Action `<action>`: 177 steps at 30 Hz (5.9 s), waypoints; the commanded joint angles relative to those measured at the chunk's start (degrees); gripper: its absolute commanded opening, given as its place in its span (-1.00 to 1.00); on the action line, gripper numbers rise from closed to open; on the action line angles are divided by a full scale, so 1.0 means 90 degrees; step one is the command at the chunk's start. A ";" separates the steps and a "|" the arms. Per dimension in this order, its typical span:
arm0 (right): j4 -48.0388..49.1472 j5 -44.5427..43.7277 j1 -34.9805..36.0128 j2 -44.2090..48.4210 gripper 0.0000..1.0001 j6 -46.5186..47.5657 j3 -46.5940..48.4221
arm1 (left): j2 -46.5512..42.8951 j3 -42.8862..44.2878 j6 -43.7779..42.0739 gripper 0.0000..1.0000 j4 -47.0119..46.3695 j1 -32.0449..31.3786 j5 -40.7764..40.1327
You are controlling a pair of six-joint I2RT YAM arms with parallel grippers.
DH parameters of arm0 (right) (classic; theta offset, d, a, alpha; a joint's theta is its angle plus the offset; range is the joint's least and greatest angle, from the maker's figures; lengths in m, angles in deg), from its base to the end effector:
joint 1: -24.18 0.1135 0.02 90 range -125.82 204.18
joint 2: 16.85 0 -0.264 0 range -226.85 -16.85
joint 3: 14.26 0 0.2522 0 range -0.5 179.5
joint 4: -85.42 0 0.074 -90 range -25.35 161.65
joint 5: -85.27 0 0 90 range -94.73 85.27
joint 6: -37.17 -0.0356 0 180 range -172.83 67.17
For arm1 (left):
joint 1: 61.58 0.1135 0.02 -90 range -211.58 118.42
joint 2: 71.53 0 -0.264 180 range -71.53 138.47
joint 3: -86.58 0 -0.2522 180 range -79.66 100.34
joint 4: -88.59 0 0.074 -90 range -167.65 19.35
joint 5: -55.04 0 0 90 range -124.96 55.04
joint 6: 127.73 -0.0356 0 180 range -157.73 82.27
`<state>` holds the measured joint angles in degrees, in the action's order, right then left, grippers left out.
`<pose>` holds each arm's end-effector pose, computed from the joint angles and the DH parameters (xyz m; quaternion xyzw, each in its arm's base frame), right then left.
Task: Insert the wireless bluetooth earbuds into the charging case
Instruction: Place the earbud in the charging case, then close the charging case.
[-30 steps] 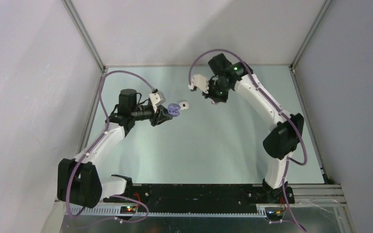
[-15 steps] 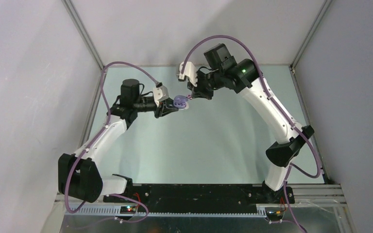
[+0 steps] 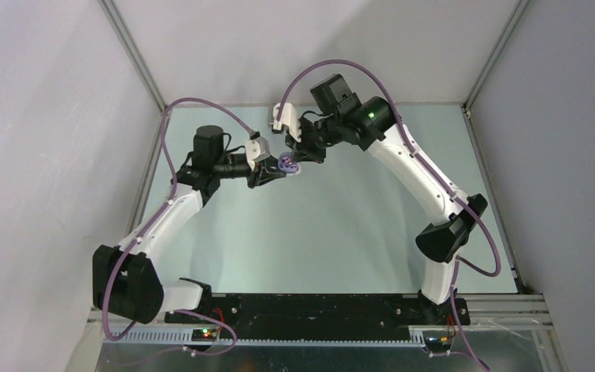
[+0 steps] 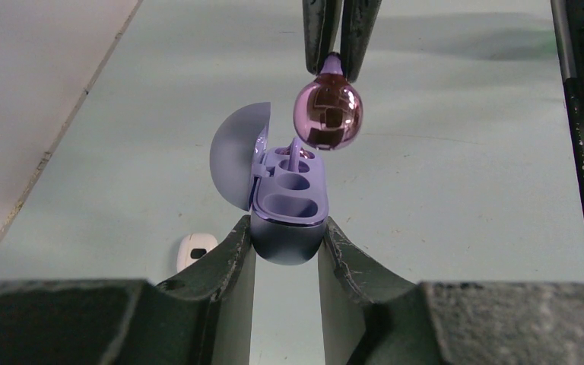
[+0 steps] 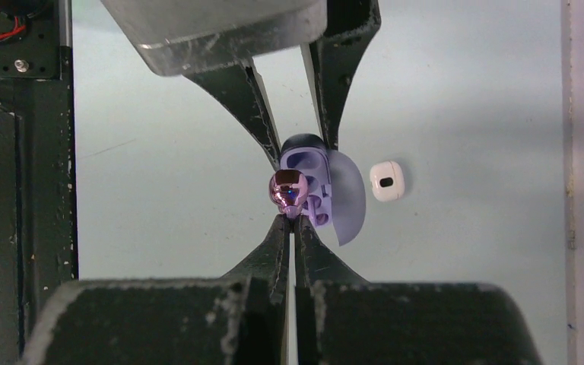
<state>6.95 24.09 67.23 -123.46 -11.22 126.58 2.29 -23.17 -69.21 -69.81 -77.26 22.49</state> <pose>0.2655 0.2715 0.4350 -0.6724 0.5945 0.2340 0.3737 0.2638 -0.1052 0.3117 0.5323 0.5754 -0.3373 0.5214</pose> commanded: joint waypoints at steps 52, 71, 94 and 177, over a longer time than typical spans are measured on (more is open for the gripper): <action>0.1073 -0.0868 0.0280 0.0143 -1.00 0.0971 -0.0461 | -0.0148 0.0268 0.0443 -1.00 -0.0512 -0.0107 -0.0132; 0.1441 -0.1135 0.0266 0.0433 -1.00 0.1252 -0.0604 | -0.0023 0.0186 0.0822 -1.00 -0.0625 -0.0104 -0.0398; 0.1244 -0.0970 0.0276 0.0504 -1.00 0.1444 -0.0968 | -0.0041 0.0091 0.1452 -1.00 -0.1278 -0.0103 -0.0460; 0.2243 -0.0160 -0.0305 -0.0208 0.49 -0.1817 -0.1038 | -0.0243 0.0167 0.0175 -1.00 -0.0332 -0.0006 -0.0195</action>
<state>25.07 24.46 63.73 -124.68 -27.77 116.81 2.27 -22.45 -68.14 -69.79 -77.52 19.30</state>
